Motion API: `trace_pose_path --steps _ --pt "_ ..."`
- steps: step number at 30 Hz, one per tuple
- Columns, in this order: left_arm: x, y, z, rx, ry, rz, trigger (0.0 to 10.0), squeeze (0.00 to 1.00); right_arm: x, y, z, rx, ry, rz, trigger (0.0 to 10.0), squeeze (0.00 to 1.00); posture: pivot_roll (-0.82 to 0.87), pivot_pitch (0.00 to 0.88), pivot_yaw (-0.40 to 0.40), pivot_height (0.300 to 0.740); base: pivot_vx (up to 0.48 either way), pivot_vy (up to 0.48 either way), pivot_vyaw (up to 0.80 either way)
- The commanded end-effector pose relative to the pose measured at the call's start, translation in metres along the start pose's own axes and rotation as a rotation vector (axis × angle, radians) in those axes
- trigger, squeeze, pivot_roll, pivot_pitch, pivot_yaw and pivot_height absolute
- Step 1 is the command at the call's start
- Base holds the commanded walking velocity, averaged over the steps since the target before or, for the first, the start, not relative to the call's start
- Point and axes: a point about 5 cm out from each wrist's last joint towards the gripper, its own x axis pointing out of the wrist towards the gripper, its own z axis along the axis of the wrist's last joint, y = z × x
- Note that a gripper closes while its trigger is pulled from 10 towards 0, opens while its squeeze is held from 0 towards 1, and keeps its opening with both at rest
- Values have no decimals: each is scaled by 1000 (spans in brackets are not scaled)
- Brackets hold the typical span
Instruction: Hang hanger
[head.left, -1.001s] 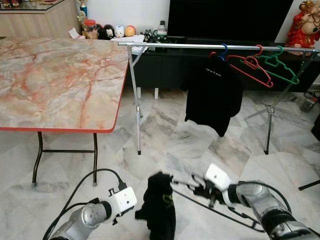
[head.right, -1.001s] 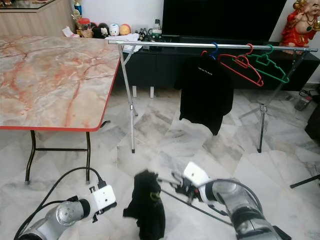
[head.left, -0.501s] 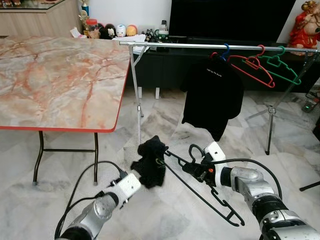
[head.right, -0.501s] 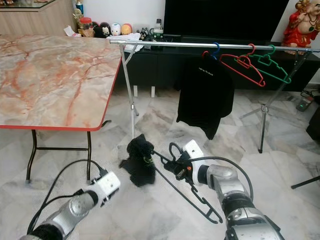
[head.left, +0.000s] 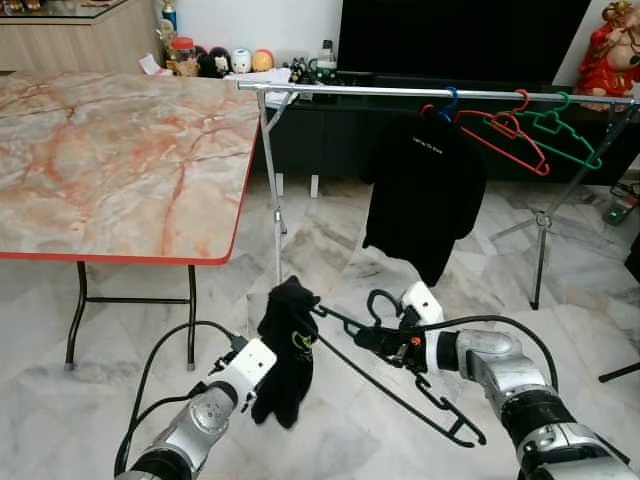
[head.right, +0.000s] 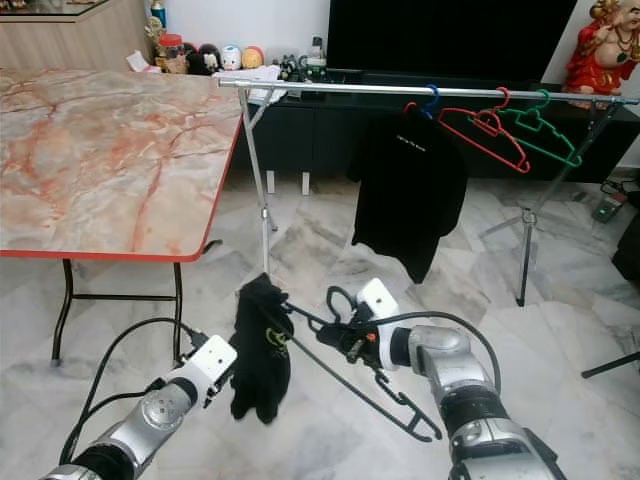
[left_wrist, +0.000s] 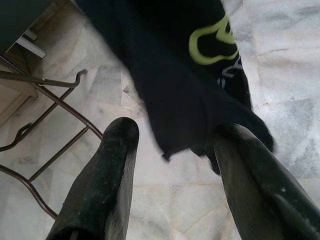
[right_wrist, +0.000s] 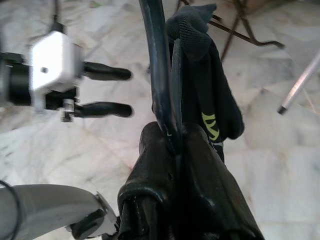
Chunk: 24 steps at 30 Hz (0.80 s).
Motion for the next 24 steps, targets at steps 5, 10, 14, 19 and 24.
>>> trace_pose_path --steps 5,10,14,19,24 --pt "1 2 -1 2 12 16 10000 0 1 6 12 -35 -52 55 0 0 17 64 -59 740 0 0 0" --pt "1 7 0 -8 13 70 10000 0 0 13 13 -54 -54 110 0 0 9 55 -57 740 0 0 0" --pt "2 9 0 -14 13 93 10000 0 0 17 11 -62 -50 134 0 0 6 45 -54 740 0 0 0" --pt "2 15 2 -45 2 160 10000 0 -1 22 10 -66 -49 155 0 0 1 37 -52 740 0 0 0" --pt "2 16 3 -53 -4 158 8078 0 -2 24 9 -68 -44 156 0 0 2 33 -52 740 0 0 0"
